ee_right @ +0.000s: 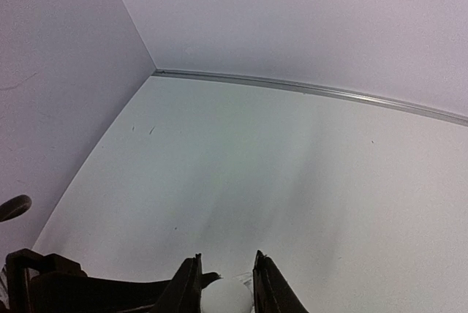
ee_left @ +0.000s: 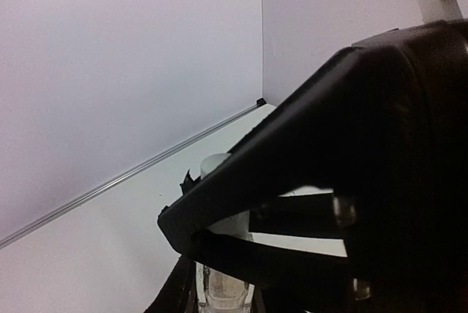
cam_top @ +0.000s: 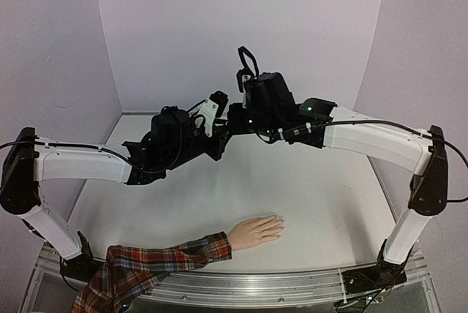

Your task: Paint the nails

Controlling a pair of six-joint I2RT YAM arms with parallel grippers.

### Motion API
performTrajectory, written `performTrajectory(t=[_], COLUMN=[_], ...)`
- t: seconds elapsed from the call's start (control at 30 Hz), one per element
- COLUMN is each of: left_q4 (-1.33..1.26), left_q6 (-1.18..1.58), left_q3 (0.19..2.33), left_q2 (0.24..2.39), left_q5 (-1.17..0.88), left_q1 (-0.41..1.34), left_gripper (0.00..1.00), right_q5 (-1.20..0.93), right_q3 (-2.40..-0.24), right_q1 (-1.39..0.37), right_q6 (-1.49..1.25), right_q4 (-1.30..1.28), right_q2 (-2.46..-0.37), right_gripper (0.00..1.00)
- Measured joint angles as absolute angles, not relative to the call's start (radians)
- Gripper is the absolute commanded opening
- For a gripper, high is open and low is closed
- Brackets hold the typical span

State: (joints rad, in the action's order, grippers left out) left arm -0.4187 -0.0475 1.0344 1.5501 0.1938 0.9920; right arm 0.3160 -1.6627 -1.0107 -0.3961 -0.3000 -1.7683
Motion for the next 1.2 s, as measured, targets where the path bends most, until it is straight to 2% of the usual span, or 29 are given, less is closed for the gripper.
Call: performTrajectory(t=[0.13,0.23,0.4,0.5,0.53,0.6,0.7,0.73,0.8,0.83,1.07,1.2], left_q4=[-0.430,-0.440,-0.607,-0.683,-0.678,-0.641,-0.582,-0.558,-0.510,-0.495,-0.453,-0.445], left_q6=[-0.027,0.004,0.208,0.305,0.309,0.294,0.255,0.243,0.213,0.199,0.089,0.053], left_q3=[1.013,0.971,0.902,0.920,0.932,0.945,0.950,0.951,0.956,0.960,0.963,0.981], left_q2=[1.534,1.499,1.483,1.510,1.517,1.520,1.518,1.514,1.506,1.501,1.485,1.495], left_q5=[0.143,-0.010,-0.676,-0.926,-0.974,-1.002,-0.940,-0.899,-0.753,-0.677,-0.189,0.000], left_q1=[0.986,0.954,0.805,0.766,0.759,0.755,0.756,0.754,0.751,0.752,0.864,0.944], left_gripper=[0.00,0.00,0.00,0.00,0.00,0.00,0.00,0.00,0.00,0.00,0.00,0.00], right_q5=[0.300,0.165,-0.389,-0.588,-0.624,-0.649,-0.602,-0.568,-0.478,-0.427,-0.136,0.018], right_q3=[-1.631,-1.540,-1.375,-1.354,-1.347,-1.333,-1.306,-1.293,-1.270,-1.265,-1.275,-1.362], right_q1=[-1.011,-0.997,-0.902,-0.880,-0.877,-0.873,-0.871,-0.868,-0.863,-0.861,-0.876,-0.941], right_q6=[-0.333,-0.237,-0.045,-0.002,0.009,0.017,0.012,0.005,-0.040,-0.058,-0.297,-0.412], right_q4=[-0.277,-0.234,-0.141,-0.110,-0.102,-0.086,-0.068,-0.069,-0.081,-0.089,-0.112,-0.151], right_q2=[-1.747,-1.681,-1.537,-1.517,-1.515,-1.513,-1.507,-1.501,-1.487,-1.483,-1.483,-1.515], right_gripper=[0.00,0.00,0.00,0.00,0.03,0.23,0.49,0.54,0.70,0.74,0.72,0.65])
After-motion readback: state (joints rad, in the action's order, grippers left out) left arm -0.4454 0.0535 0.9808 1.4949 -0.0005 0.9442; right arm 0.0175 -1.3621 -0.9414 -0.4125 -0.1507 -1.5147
